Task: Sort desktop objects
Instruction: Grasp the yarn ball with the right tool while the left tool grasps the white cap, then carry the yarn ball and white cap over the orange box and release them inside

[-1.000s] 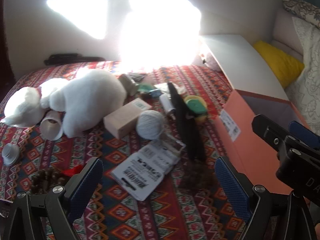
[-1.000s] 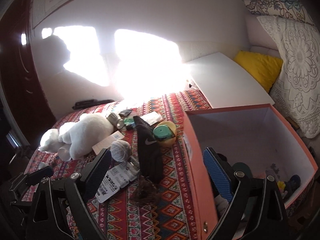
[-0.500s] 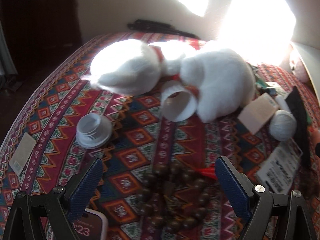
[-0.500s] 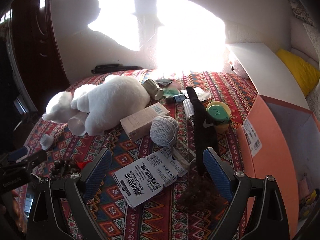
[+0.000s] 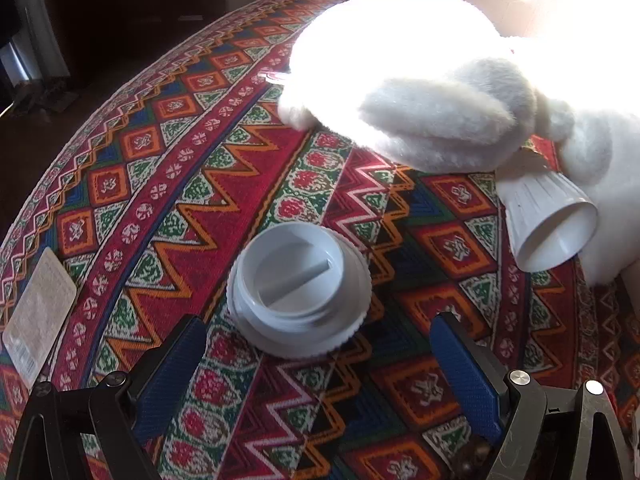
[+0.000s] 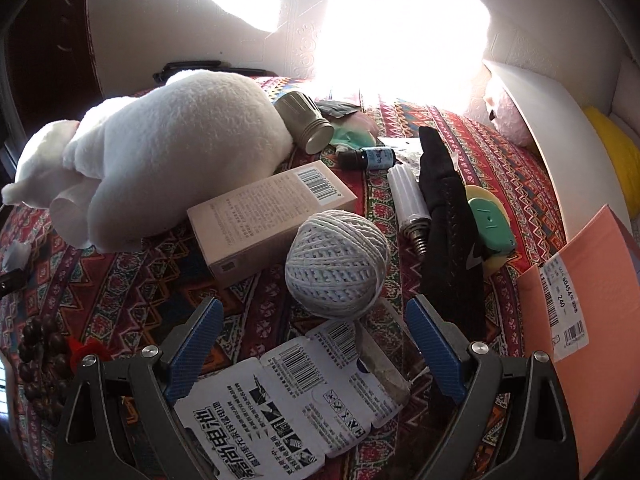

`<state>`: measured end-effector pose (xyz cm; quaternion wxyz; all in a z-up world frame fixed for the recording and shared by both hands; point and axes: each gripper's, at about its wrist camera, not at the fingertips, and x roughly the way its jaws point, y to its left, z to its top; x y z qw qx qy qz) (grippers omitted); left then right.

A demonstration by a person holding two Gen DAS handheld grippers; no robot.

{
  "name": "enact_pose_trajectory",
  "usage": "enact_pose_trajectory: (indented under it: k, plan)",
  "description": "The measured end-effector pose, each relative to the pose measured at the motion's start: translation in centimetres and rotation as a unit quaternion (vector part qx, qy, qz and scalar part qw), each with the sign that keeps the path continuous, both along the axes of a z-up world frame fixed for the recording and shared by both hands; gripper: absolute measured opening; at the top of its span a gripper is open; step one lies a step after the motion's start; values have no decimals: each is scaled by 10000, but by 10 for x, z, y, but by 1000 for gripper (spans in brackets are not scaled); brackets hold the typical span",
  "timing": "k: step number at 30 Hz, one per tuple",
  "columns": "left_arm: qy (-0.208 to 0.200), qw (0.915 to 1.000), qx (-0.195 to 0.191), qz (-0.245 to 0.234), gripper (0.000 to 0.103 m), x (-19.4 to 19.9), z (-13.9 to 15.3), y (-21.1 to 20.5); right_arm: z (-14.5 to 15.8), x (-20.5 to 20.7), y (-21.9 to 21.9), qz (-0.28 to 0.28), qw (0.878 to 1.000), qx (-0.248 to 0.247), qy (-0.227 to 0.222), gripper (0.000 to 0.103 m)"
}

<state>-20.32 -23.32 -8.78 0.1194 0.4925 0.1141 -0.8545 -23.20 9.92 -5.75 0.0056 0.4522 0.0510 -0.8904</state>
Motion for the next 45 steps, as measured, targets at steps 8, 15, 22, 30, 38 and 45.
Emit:
enact_pose_trajectory:
  k: [8, 15, 22, 30, 38, 45]
  plan:
    - [172, 9990, -327, -265, 65, -20, -7, -2, -14, -32, 8, 75, 9994, -329, -61, 80]
    - [303, 9990, -115, -315, 64, -11, 7, 5, 0, -31, 30, -20, 9974, -726, 3, 53]
    - [884, 9947, -55, -526, 64, 29, 57, 28, 20, -11, 39, -41, 9937, -1118, 46, 53]
    - [1377, 9865, 131, -880, 64, 79, 95, 69, 65, 40, 31, 195, 9905, -1280, 462, 53]
    - [1259, 9835, 245, -1279, 64, 108, 86, 116, 106, 115, 28, 431, 9836, -1475, 945, 53]
    - [1271, 9761, 100, -1758, 64, 134, 99, 177, 130, 168, 46, 528, 9802, -1408, 1290, 53]
